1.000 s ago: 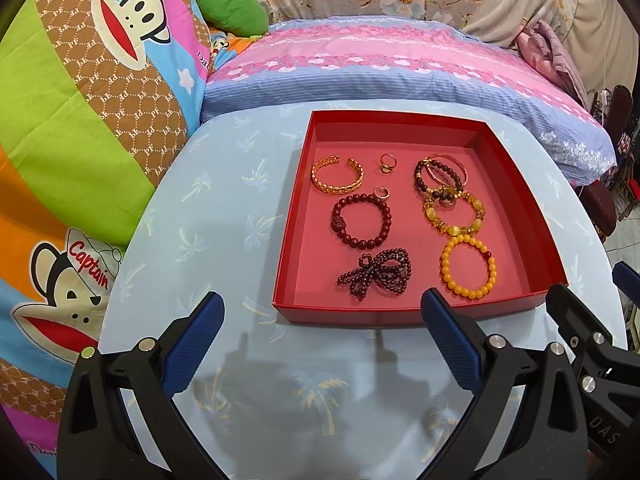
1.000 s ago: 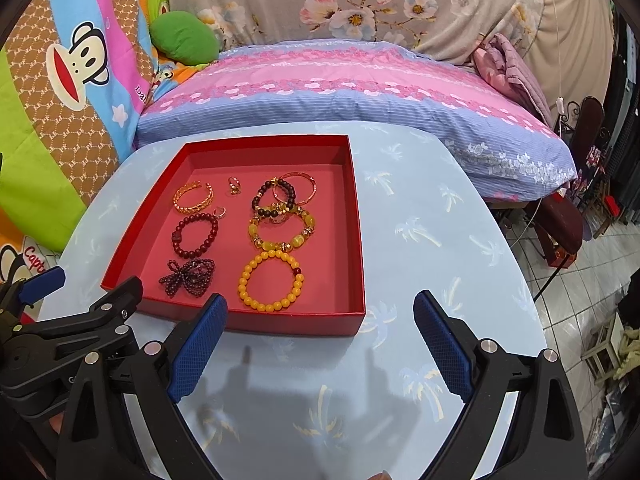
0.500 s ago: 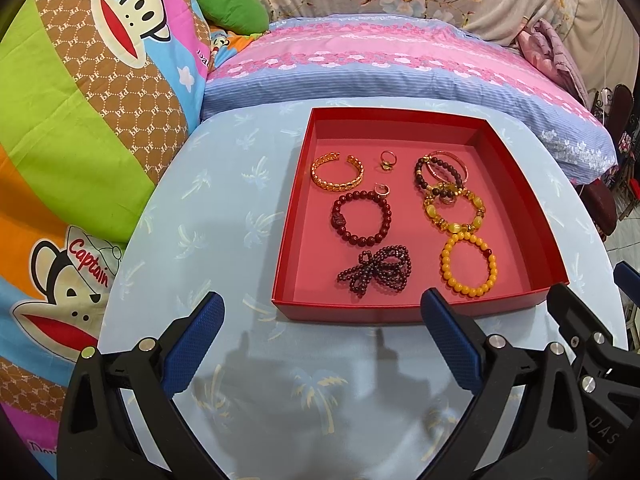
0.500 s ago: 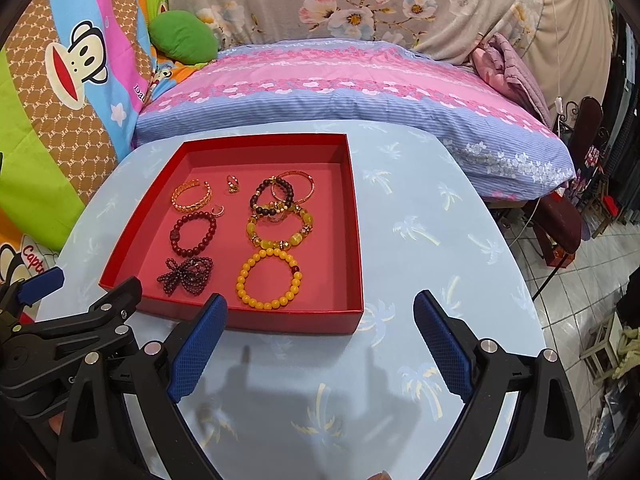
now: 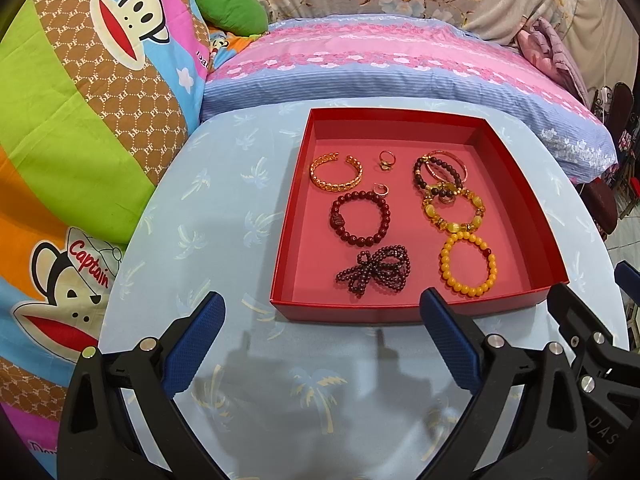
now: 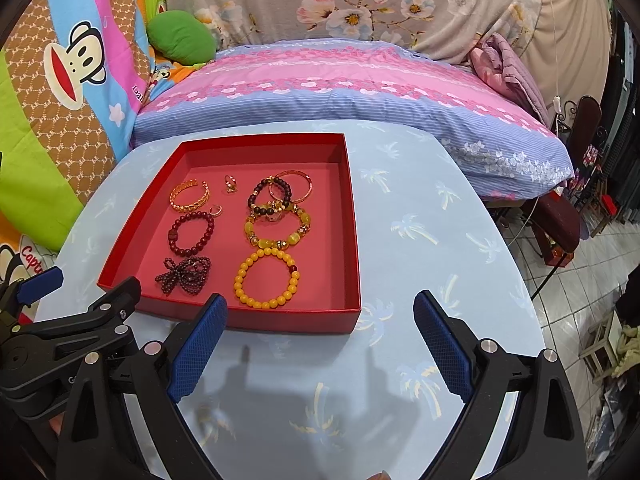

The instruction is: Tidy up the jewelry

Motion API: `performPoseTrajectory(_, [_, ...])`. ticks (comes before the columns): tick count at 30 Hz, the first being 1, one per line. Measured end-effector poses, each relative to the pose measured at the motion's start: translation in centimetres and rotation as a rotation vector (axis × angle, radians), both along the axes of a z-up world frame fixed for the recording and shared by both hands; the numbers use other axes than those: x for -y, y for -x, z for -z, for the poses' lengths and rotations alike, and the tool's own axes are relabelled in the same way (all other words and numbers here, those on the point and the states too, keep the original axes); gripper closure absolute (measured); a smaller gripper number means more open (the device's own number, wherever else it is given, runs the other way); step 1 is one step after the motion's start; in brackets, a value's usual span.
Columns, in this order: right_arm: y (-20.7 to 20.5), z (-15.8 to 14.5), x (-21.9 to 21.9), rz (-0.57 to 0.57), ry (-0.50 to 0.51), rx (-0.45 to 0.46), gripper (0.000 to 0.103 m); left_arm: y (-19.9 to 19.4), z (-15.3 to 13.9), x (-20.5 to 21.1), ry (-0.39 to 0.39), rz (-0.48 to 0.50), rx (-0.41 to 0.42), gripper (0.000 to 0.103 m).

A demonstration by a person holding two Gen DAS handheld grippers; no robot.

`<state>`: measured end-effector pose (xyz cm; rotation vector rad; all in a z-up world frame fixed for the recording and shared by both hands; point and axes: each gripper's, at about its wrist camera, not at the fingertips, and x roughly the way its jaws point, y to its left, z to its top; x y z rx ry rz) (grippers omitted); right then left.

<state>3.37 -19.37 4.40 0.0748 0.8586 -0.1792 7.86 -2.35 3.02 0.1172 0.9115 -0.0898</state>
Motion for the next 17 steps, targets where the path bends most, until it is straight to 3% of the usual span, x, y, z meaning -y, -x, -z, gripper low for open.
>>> performPoseTrajectory(17, [0.02, 0.05, 0.33, 0.000, 0.004, -0.002, 0.013, -0.11, -0.02, 0.15, 0.002, -0.008, -0.013, 0.010])
